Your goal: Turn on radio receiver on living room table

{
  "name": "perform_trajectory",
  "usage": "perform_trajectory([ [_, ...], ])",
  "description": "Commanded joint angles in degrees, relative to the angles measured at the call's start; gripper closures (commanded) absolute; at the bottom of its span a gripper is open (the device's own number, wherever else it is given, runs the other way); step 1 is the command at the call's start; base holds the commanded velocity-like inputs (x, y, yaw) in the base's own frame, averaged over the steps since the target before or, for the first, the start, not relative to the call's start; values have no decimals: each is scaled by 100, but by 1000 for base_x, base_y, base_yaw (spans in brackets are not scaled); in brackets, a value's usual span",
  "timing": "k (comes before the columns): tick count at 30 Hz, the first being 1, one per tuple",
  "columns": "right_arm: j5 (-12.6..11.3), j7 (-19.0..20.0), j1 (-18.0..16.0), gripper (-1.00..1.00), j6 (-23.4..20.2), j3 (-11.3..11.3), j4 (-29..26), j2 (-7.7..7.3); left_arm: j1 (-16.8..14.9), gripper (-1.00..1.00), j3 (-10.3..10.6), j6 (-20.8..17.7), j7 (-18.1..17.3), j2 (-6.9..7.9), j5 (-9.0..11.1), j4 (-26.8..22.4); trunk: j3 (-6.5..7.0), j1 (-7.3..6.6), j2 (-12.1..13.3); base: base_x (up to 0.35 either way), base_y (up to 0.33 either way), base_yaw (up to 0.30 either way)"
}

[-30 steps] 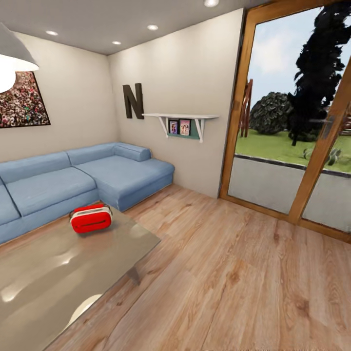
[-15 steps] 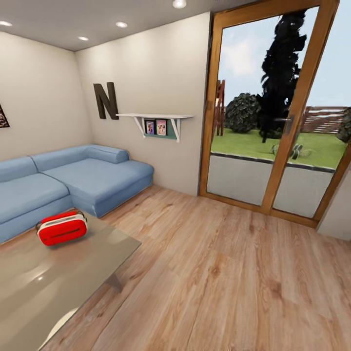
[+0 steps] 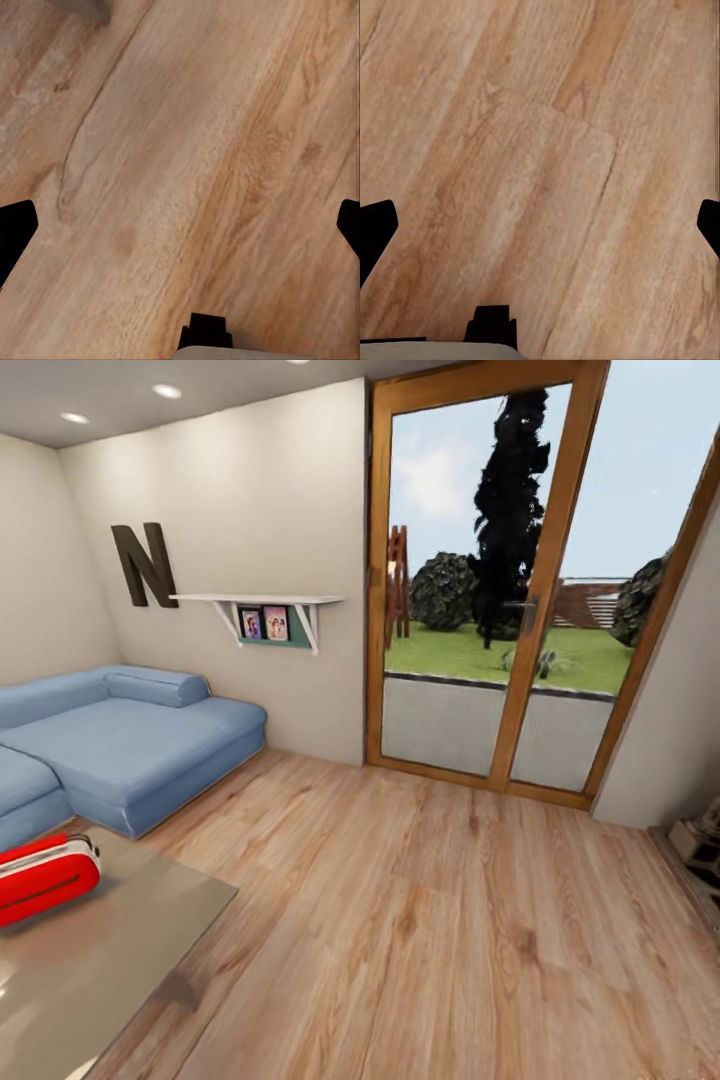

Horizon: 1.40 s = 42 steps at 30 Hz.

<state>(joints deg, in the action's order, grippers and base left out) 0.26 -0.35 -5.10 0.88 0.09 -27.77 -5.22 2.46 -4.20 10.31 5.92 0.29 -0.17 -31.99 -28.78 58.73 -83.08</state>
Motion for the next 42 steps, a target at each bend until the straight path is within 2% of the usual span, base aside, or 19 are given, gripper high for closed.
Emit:
perform_trajectory([
  [1, 0, 2, 0, -100, 0, 0, 0, 1, 0, -100, 1, -1, -1, 0, 0, 0, 0, 0, 0, 315, 0, -299],
  [34, 0, 0, 0, -100, 1, -1, 0, 0, 0, -100, -2, -11, 6, 16, 0, 0, 0, 0, 0, 320, -64, -297],
  [42, 0, 0, 0, -100, 0, 0, 0, -1, 0, -100, -2, -11, 6, 24, 0, 0, 0, 0, 0, 321, -2, -100],
])
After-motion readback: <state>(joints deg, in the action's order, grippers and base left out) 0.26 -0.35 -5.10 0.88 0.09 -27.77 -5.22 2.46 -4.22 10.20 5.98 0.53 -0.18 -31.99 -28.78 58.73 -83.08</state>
